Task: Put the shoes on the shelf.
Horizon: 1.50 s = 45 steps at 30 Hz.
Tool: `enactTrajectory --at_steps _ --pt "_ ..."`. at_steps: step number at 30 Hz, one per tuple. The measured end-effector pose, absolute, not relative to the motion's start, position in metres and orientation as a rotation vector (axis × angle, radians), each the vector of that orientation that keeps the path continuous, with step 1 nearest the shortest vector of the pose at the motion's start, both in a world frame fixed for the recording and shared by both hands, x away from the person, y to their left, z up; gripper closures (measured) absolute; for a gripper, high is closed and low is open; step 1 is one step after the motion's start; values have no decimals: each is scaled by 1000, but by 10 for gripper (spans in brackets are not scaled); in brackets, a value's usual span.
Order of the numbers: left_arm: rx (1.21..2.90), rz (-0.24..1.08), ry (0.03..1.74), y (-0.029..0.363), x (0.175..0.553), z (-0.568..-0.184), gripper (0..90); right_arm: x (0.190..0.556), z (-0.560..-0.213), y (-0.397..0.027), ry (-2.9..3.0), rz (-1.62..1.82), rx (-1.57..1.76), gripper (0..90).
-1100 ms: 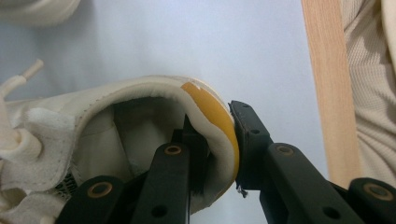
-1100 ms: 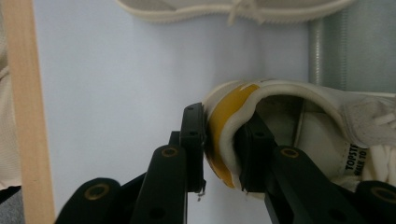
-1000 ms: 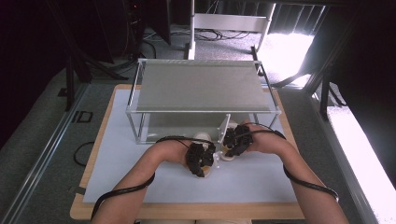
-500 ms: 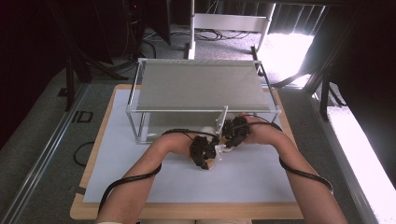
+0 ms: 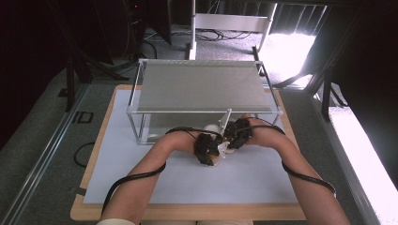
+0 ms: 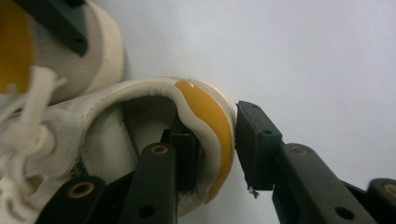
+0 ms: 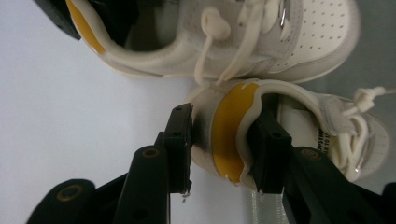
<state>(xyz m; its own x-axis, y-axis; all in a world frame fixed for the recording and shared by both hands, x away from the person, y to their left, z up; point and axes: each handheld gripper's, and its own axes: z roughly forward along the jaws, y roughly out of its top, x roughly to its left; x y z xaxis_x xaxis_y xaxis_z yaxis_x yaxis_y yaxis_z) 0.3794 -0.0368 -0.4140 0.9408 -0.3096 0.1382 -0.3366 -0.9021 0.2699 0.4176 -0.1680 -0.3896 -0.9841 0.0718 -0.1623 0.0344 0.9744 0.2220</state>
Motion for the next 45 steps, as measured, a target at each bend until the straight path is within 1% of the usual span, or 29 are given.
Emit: enactTrajectory --at_steps 1,2,4,6,9,14,16,20,23,25,33,35,40,41,43,45 --pt "2800 153 -467 -36 379 -412 667 418 -390 -168 2952 328 80 629" --pt "2786 172 -442 -36 379 -410 607 415 -385 -171 2918 378 85 623" --pt "2787 170 -361 -35 379 -405 607 414 -381 -173 2909 412 97 607" --pt "2782 187 -277 -34 378 -401 574 412 -375 -177 2891 475 120 590" --pt "2763 246 -227 -32 373 -399 538 407 -369 -183 2861 535 144 589" --pt "2731 273 -140 -23 366 -394 538 399 -368 -193 2831 596 181 580" --pt "2716 259 -115 -19 362 -391 539 395 -367 -196 2817 620 190 580" --pt "2701 308 -39 -14 355 -384 540 386 -367 -199 2786 666 192 582" --pt "2655 282 72 -10 348 -380 541 379 -368 -200 2765 703 225 583" --pt "2634 272 101 -8 343 -382 541 375 -370 -202 2758 725 245 583" --pt "2634 241 102 -7 318 -402 541 360 -386 -206 2714 779 313 584" --pt "2628 263 113 -6 314 -407 541 358 -391 -209 2710 801 333 589" --pt "2547 320 210 2 307 -418 543 352 -403 -217 2661 880 406 598" --pt "2528 321 234 4 307 -419 558 351 -406 -218 2650 892 422 598" --pt "2505 315 286 6 306 -423 559 349 -412 -221 2630 918 454 614" --pt "2494 305 310 7 305 -427 594 346 -418 -222 2616 925 482 615"
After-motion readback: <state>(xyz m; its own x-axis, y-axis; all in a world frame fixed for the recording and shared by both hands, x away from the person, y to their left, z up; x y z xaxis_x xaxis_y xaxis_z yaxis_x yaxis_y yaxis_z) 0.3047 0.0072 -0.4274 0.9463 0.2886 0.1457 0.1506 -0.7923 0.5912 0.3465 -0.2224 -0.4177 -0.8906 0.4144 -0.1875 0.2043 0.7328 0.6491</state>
